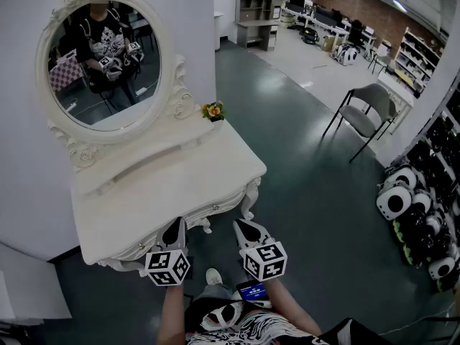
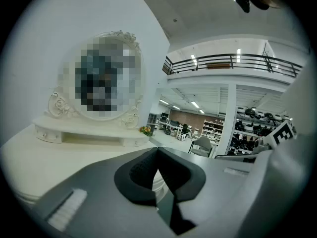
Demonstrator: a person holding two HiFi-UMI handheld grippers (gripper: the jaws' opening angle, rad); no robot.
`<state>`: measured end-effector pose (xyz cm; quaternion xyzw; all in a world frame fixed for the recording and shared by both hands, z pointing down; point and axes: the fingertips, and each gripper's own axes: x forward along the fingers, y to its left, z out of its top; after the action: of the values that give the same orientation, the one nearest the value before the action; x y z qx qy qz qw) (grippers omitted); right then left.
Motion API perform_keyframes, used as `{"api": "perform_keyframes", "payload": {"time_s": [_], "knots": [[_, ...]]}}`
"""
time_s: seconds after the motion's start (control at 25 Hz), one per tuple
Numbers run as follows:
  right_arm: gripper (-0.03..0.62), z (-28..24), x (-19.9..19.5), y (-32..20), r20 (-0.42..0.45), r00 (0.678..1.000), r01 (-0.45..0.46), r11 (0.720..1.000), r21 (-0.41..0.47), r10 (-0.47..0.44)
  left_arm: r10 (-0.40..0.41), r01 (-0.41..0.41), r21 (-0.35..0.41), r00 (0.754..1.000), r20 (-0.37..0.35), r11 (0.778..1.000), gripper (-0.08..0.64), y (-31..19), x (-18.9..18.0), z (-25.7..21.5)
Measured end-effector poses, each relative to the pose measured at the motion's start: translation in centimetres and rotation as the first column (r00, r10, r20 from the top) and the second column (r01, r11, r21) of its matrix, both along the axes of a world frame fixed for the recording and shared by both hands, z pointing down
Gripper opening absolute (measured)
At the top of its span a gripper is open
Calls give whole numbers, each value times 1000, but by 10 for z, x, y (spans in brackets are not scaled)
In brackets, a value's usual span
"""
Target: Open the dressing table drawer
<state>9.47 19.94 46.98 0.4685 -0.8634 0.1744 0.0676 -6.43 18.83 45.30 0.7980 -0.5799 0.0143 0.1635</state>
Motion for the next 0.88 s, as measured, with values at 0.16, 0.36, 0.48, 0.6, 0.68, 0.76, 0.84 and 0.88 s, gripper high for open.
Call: {"api": "perform_keyframes", "payload": {"time_s": [0.16,0.36,0.48,0.6,0.68,0.76,0.84,0.88], "knots": [[2,-3,2,-1,-21,1000,-2,1000,11,2,1,-1,4,1000,11,1000,2,4,3,0],[3,-4,9,-6,-23,999,-22,1000,9,22,-17,17,19,1000,2,1000,2,2,1,-5],[5,0,16,-15,-22,998,-57,998,1,57,-30,29,26,999,30,999,3,-2,-1,-5],[94,10,14,-31,-22,998,-59,998,-20,58,-38,38,-2,999,2,999,69,-15,-6,8],[94,15,11,-46,-32,998,-62,998,-27,61,-41,40,-26,999,-14,999,87,-27,-11,17],[95,21,7,-66,-43,997,-64,997,-33,62,-43,43,-46,999,0,998,90,-45,-16,25],[104,30,0,-93,-56,997,-63,997,-47,60,-45,46,-64,999,14,997,92,-72,-24,37],[103,36,-4,-109,-62,996,-63,996,-55,59,-46,47,-72,999,17,996,92,-87,-29,44]]}}
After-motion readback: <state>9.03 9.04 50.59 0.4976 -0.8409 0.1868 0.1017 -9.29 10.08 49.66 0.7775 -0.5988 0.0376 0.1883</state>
